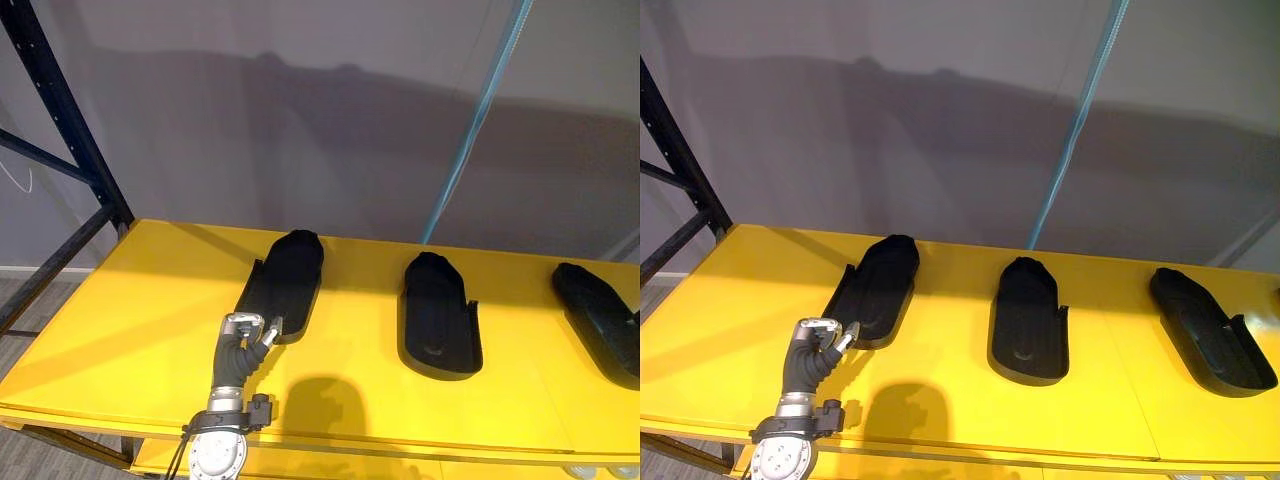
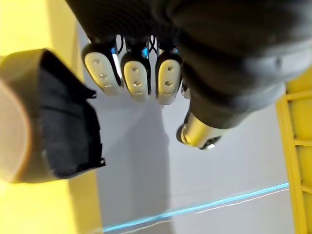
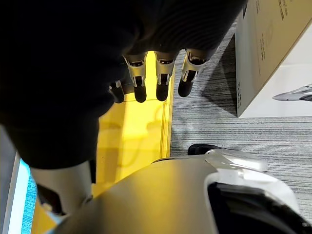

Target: Walk over and take plastic housings, then place them on the shelf

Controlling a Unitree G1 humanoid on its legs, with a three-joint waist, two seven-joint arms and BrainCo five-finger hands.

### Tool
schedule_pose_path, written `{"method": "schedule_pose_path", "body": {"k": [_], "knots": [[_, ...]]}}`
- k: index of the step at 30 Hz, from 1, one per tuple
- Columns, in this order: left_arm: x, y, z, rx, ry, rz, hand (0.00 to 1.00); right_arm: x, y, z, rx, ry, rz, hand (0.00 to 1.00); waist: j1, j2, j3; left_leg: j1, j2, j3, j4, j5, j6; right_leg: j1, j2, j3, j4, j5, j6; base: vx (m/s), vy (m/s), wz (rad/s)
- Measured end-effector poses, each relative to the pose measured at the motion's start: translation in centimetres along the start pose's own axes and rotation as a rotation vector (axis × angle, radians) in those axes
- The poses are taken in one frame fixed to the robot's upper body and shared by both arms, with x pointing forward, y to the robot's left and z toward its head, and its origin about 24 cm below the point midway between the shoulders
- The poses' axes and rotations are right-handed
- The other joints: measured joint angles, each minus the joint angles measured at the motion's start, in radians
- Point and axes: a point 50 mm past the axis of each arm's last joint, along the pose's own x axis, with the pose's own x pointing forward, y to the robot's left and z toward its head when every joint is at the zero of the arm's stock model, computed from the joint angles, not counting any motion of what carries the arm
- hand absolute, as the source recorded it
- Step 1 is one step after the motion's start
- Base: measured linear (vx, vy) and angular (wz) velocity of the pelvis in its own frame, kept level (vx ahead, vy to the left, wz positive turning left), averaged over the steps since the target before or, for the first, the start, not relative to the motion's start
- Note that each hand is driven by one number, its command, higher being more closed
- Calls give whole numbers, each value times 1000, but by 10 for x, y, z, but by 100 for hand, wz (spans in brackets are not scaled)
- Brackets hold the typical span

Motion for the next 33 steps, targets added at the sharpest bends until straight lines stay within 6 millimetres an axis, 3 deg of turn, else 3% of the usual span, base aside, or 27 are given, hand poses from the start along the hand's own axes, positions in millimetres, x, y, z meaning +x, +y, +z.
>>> {"method": "schedule_pose_path", "body": {"k": [11,21,33], "knots": [[-11,-7,-38,78,171,-73,100,0,0,0,-27,-2,-8,0,-1,3,-17,30,-5,0,-92,57,-1,-14,2,-11,1,0,-1,-6,2,1],[-16,-10,-62,125,277,-103,100,0,0,1,-27,-1,-8,0,-4,5,-17,30,-4,-5,-96,63,0,-14,1,-24,-4,1,-1,-30,3,2],[9,-16,-68,202,236,-137,100,2,-1,7,-48,-17,-10,0,-38,16,-12,29,-2,34,-99,63,0,5,11,5,-79,47,-9,-17,6,-7]]}}
